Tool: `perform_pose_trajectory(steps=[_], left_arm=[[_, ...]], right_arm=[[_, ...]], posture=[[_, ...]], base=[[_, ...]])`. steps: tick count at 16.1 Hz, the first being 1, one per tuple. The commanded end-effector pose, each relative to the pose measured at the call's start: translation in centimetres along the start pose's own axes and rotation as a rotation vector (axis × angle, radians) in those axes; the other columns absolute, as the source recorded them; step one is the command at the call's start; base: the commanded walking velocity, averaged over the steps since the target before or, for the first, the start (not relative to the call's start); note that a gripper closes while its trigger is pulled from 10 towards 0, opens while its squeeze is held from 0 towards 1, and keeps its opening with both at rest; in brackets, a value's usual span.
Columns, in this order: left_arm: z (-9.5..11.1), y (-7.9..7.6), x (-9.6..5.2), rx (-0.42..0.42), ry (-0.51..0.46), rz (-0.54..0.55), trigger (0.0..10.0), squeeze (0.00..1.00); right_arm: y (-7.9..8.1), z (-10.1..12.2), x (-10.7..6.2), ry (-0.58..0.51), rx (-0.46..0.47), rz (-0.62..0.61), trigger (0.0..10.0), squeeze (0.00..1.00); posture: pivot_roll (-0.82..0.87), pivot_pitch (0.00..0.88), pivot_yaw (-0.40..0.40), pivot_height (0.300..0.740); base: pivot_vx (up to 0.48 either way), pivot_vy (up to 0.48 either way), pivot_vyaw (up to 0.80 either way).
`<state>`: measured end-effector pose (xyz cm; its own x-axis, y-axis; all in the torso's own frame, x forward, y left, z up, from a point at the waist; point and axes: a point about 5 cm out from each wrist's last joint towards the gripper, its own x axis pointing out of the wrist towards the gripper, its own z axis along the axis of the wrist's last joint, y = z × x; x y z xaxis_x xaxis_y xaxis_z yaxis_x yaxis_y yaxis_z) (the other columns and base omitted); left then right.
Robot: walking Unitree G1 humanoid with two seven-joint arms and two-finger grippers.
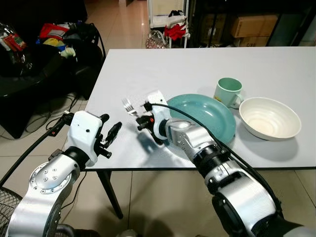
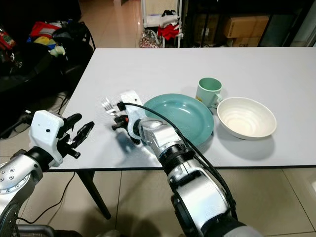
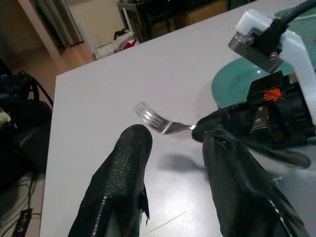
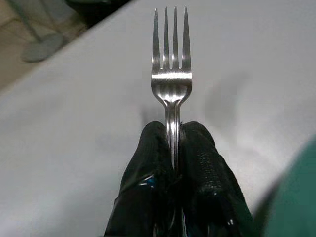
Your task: Setting the table
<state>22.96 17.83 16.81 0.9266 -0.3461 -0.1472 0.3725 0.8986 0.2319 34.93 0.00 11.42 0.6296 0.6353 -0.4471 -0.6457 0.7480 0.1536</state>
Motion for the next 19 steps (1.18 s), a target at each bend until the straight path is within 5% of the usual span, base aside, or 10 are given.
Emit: perform_pose_trajectory(steps=[1, 10, 11, 12, 13, 14, 16, 19], left_arm=[[0.2, 0.1, -0.3, 0.011, 0.004, 0.010, 10.0, 0.00], [0.1, -0.2, -0.7, 0.010, 0.017, 0.012, 10.0, 0.00], [0.1, -0.2, -0.7, 0.010, 0.017, 0.012, 10.0, 0.00], [0.1, -0.2, -0.7, 0.011, 0.017, 0.014, 10.0, 0.00], [0.1, -0.3, -0.7, 0.010, 0.018, 0.016, 10.0, 0.00], [0.1, -0.3, -0.7, 0.010, 0.018, 0.018, 10.0, 0.00], [0.1, -0.3, -0.7, 0.011, 0.019, 0.021, 10.0, 0.00], [0.2, -0.3, -0.6, 0.013, 0.017, 0.021, 10.0, 0.00]], right_arm=[[-0.1, 0.8, 0.2, -0.025, -0.016, -0.028, 10.0, 0.00], [0.5, -0.2, 1.0, 0.002, -0.028, -0.064, 10.0, 0.00], [0.5, -0.3, 1.0, 0.004, -0.028, -0.066, 10.0, 0.40], [0.8, -0.5, 1.1, 0.014, -0.008, -0.050, 10.0, 0.40], [1.0, -0.6, 1.1, 0.021, 0.011, -0.037, 10.0, 0.58], [1.1, -0.7, 1.2, 0.026, 0.031, -0.025, 10.0, 0.60], [1.0, -0.5, 1.2, 0.019, 0.050, -0.007, 10.0, 0.82], [1.0, -0.2, 1.2, 0.010, 0.051, 0.001, 10.0, 0.87]], posture=[[0.04, 0.000, 0.043, 0.740], [0.05, 0.000, 0.036, 0.740], [0.05, 0.000, 0.036, 0.740], [0.05, 0.000, 0.029, 0.740], [0.05, 0.000, 0.028, 0.740], [0.05, 0.000, 0.028, 0.740], [0.05, 0.000, 0.028, 0.740], [0.05, 0.000, 0.030, 0.740]], base=[[0.000, 0.000, 0.00], [0.000, 0.000, 0.00], [0.000, 0.000, 0.00], [0.000, 0.000, 0.00], [0.000, 0.000, 0.00], [0.000, 0.000, 0.00], [0.000, 0.000, 0.00], [0.000, 0.000, 0.00]])
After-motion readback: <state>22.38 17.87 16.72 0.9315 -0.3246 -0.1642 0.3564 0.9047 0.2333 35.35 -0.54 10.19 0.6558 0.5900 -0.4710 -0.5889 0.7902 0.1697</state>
